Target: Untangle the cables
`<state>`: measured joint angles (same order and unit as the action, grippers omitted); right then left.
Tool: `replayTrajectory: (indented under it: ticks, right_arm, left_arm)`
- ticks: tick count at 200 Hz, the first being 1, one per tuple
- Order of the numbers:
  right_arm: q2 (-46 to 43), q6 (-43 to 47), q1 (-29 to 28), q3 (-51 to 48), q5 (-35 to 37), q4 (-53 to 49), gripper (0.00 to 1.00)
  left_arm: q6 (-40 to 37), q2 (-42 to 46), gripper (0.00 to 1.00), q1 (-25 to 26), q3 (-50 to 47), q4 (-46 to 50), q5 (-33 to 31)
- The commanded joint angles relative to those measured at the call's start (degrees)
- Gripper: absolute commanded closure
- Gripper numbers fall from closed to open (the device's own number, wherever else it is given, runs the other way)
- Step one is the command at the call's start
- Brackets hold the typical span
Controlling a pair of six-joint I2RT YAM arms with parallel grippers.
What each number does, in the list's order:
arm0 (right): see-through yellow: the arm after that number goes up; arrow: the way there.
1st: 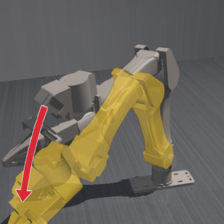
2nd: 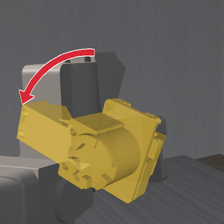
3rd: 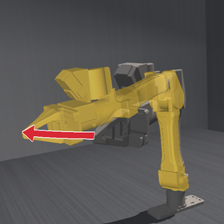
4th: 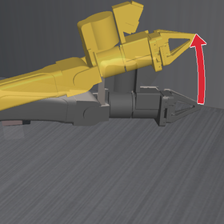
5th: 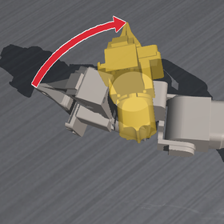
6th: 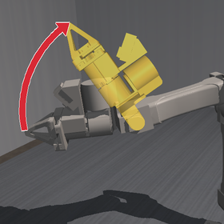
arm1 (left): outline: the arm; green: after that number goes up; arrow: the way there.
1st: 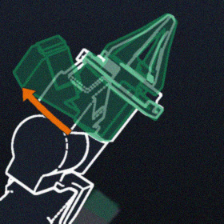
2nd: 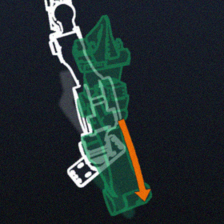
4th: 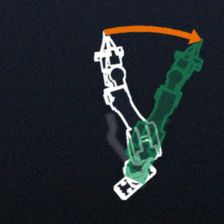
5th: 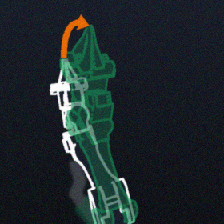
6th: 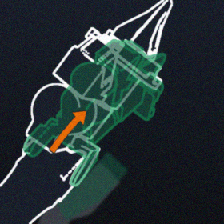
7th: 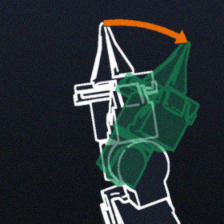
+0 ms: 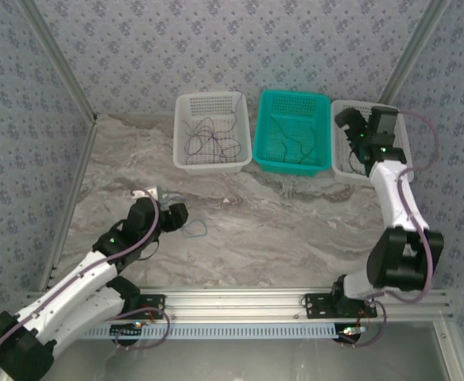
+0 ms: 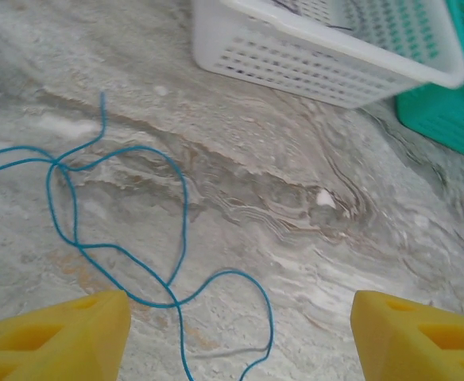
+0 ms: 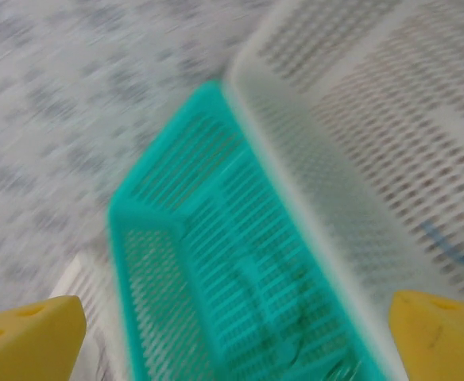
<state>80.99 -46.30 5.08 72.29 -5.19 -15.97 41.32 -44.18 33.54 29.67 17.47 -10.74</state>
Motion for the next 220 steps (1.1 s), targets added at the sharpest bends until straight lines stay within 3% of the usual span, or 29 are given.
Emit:
replayTrajectory:
  ticks: [1,39,77,107,153,190,220]
  right_arm:
    - [-7.2,9.7,-8.1,-2.6,0.1,-1.7,0.02]
    - [-7.7,22.3,-25.6,-2.1,-3.3,-8.0,0.04]
    - [0.8,20.5,-40.8,-1.6,-11.1,-8.6,0.06]
    - [9.2,19.3,-52.1,-0.2,-7.5,-7.2,0.04]
    - [21.1,24.5,-60.5,2.6,-1.0,-6.4,0.05]
    - [29.0,33.0,-63.7,5.3,4.3,-7.8,0.05]
    - [32.5,36.1,-66.2,9.0,5.2,-9.4,0.11]
  left_arm:
    - [4.2,-2.7,0.27,-4.1,2.9,1.2,1.9]
    - [10.3,-10.0,0.33,-11.5,4.3,6.0,1.0]
    - [7.5,-17.7,0.34,-16.5,6.8,7.2,-3.6]
    - [7.5,-19.3,0.35,-23.9,5.7,3.6,-2.2]
    - [3.8,-24.6,0.35,-27.1,7.9,1.2,2.0]
    - [3.3,-22.3,0.35,-27.1,5.4,-2.4,6.5]
    - [2.6,-20.2,0.35,-27.1,5.1,0.6,7.8]
